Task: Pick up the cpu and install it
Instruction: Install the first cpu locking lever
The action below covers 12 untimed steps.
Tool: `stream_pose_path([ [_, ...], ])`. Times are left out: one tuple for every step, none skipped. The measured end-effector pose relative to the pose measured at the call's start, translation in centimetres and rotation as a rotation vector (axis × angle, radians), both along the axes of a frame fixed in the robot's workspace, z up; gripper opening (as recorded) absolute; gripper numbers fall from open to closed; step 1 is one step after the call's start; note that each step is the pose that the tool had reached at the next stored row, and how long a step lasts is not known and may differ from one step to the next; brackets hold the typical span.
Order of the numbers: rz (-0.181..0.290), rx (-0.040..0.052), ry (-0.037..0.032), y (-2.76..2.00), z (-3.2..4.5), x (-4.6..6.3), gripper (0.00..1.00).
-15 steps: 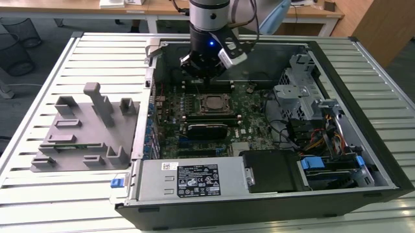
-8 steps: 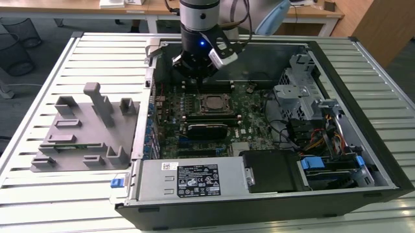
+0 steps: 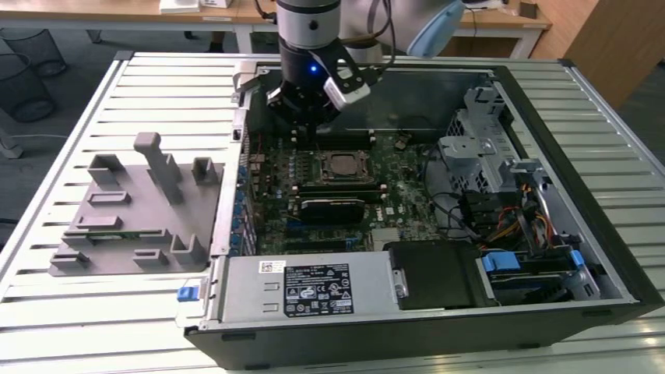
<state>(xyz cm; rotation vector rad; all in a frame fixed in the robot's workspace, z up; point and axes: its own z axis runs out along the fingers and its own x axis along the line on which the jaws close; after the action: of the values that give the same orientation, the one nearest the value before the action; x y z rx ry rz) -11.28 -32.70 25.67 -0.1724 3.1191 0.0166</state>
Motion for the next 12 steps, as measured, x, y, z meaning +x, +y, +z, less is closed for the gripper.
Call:
stream_pose_path([
  [0.0,-0.0002,0.0001,0.05,0.0,-0.1,0.11],
  [0.0,-0.0001,0.0001,0.1,0.0,-0.3,0.11],
  [0.0,-0.0001,0.0,0.16,0.0,-0.5,0.11],
  [0.0,0.0,0.0,0.22,0.0,-0.7,0.11],
  [0.0,-0.0002,0.0002,0.29,0.0,-0.8,0.11],
  [0.0,-0.0001,0.0001,0.4,-0.01,-0.9,0.11],
  [0.0,0.0,0.0,0.54,-0.01,-1.0,0.11],
  [0.0,0.0,0.0,0.7,-0.02,-1.1,0.11],
  [0.0,0.0,0.0,0.86,-0.02,-1.1,0.11],
  [0.0,0.0,0.0,1.03,-0.03,-1.2,0.11],
  [0.0,-0.0001,0.0001,1.2,-0.03,-1.2,0.11],
  [0.0,-0.0001,0.0,1.35,-0.03,-1.3,0.11],
])
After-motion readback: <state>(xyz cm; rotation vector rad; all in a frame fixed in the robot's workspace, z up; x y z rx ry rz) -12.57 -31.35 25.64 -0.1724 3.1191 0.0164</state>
